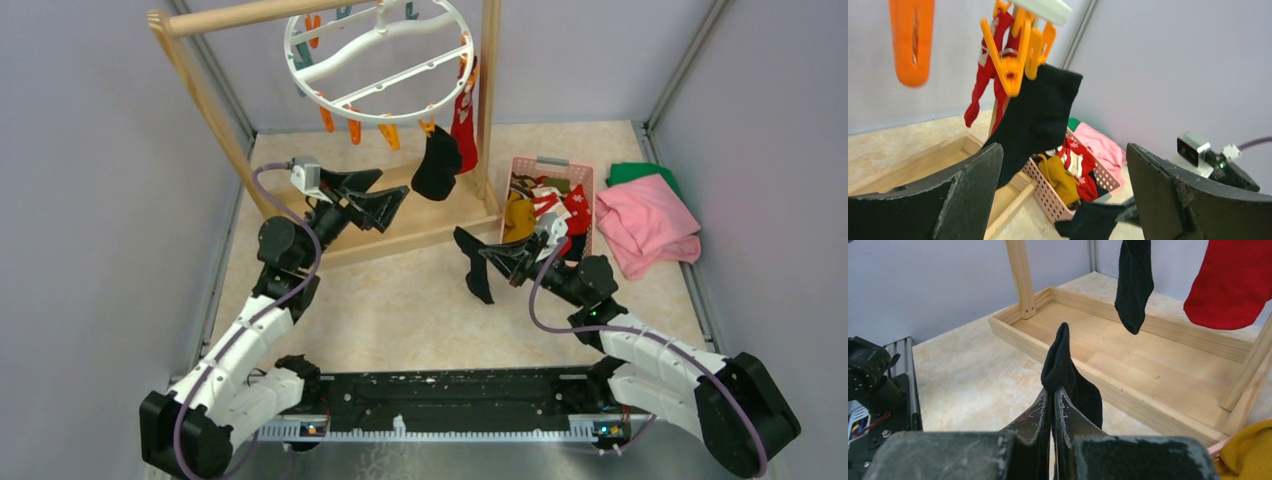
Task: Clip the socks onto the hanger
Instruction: Open the clamp at the hanger.
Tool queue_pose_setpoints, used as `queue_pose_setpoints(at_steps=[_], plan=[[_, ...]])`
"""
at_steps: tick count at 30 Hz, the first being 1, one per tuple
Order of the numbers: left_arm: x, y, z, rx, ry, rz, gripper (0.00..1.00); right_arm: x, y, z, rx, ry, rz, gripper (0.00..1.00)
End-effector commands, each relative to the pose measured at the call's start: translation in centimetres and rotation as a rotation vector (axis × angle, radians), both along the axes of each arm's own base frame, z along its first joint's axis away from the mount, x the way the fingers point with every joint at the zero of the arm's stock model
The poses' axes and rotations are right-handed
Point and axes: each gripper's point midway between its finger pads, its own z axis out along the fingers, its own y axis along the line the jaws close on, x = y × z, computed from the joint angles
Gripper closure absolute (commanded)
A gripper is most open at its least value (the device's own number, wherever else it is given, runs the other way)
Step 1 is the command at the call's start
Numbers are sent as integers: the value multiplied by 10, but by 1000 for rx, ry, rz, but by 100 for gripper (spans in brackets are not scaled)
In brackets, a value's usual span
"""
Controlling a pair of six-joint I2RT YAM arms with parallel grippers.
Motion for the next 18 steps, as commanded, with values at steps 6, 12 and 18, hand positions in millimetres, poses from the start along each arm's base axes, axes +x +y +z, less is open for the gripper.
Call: queue_pose_setpoints(at_steps=[6, 12, 18], plan=[[28, 11, 33, -60, 69, 112, 12, -2, 4, 22, 38, -50, 43, 100], [38, 18, 47, -101, 55, 166, 16, -2, 5, 21, 37, -49, 43, 100], [54, 19, 51, -97, 70, 206, 23, -2, 4, 21, 37, -48, 41, 100]])
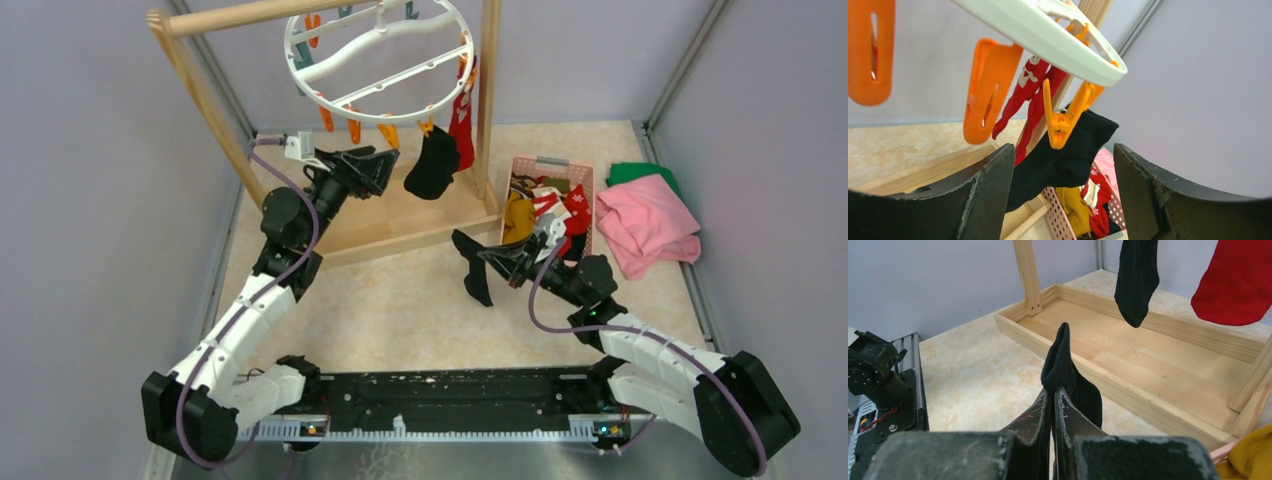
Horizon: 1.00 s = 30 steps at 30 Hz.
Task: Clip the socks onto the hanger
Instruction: Open the clamp at the hanger.
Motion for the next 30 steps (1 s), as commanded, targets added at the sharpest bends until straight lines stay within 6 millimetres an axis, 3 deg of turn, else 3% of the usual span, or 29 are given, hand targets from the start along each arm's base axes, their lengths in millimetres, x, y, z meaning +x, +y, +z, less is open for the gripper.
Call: queue_pose_setpoints(at_steps=[1, 8, 30], plan=[[10, 3, 25, -17, -42, 36, 24, 3, 0, 25, 46, -58, 4, 100], [23, -4, 30, 46, -76, 36, 33, 3, 0, 26, 47, -60, 3, 100], [40, -8, 45, 75, -118, 137, 39, 3, 0, 25, 46, -57, 1, 100]])
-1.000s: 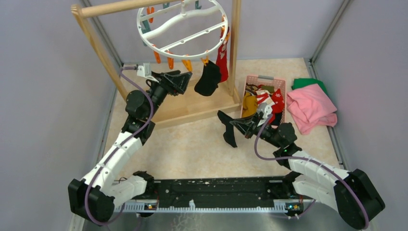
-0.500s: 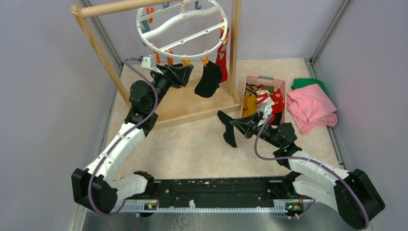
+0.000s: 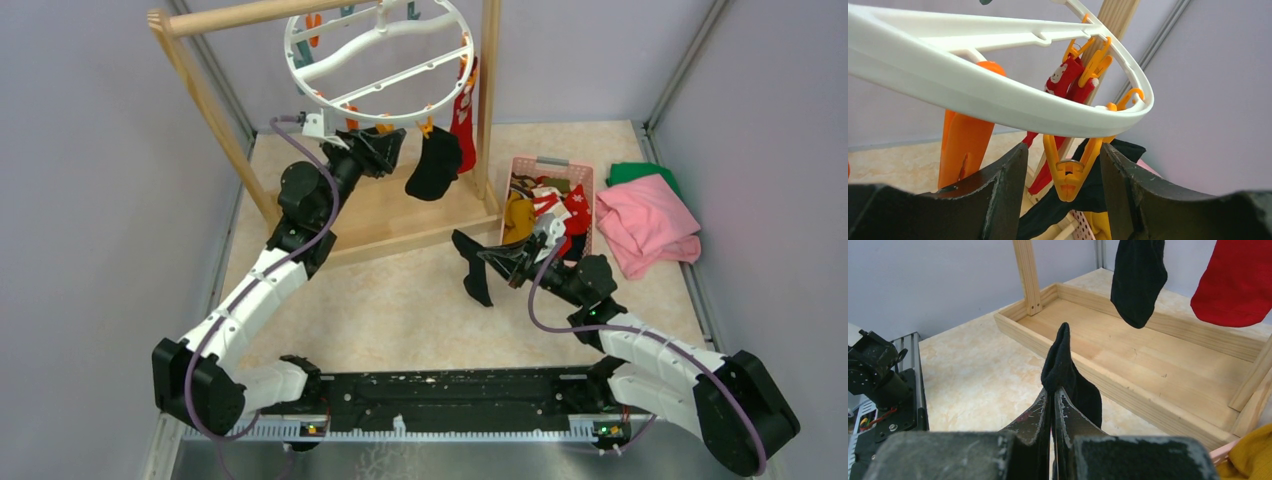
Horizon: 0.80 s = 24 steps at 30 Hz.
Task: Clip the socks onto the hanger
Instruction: Open the clamp at the hanger.
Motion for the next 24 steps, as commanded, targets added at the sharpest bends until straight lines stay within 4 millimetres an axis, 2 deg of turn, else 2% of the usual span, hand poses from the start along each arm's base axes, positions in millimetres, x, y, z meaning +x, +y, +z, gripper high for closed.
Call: queue_pose_setpoints(at_steps=[1, 10, 24], plan=[[0, 6, 34, -20, -90, 47, 40, 3, 0, 27, 48, -61, 0, 100], [0, 7, 39, -24, -111, 61, 40, 3, 0, 26, 47, -62, 0, 100], [6, 13, 42, -41, -110, 107, 47, 3, 0, 26, 46, -62, -1, 100]])
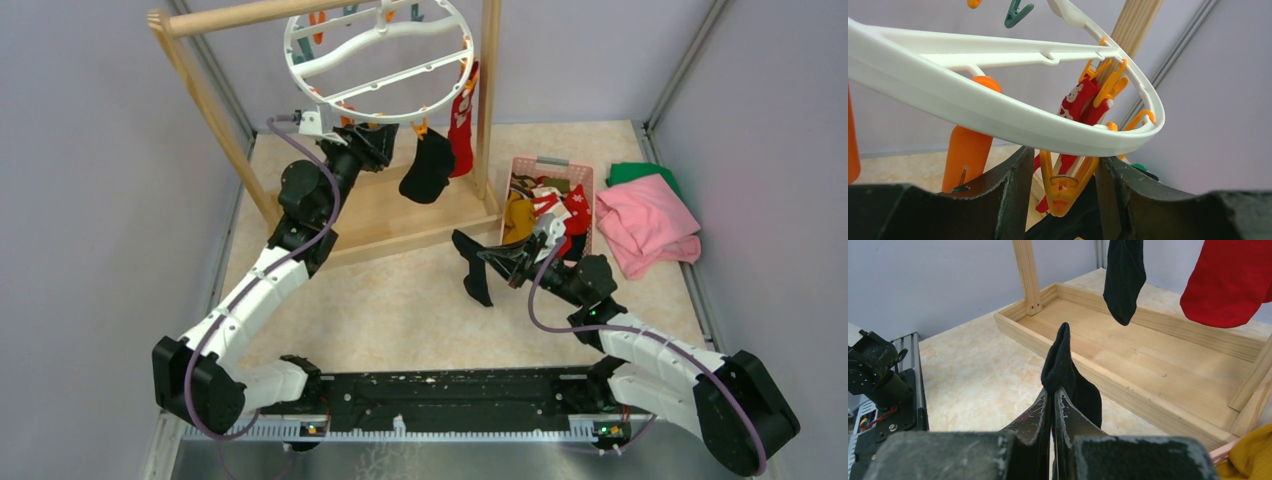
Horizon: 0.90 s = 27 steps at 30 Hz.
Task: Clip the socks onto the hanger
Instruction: Open the clamp at the hanger.
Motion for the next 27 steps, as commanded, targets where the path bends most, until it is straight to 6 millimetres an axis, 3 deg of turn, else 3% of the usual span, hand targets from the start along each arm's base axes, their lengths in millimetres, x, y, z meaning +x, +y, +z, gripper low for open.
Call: queue_pose_setpoints(at_steps=[1, 8, 18, 27], plan=[[-2, 3, 33, -30, -85, 19, 47, 3, -1, 27, 47, -62, -1, 100], [-3, 4, 34, -38, -86, 22, 48, 3, 0, 26, 46, -62, -1, 100], [-13, 6, 40, -60, -105, 6, 40, 3, -1, 26, 46, -63, -1, 100], [-13, 7, 42, -53, -118, 16, 43, 3, 0, 26, 45, -62, 0, 100]])
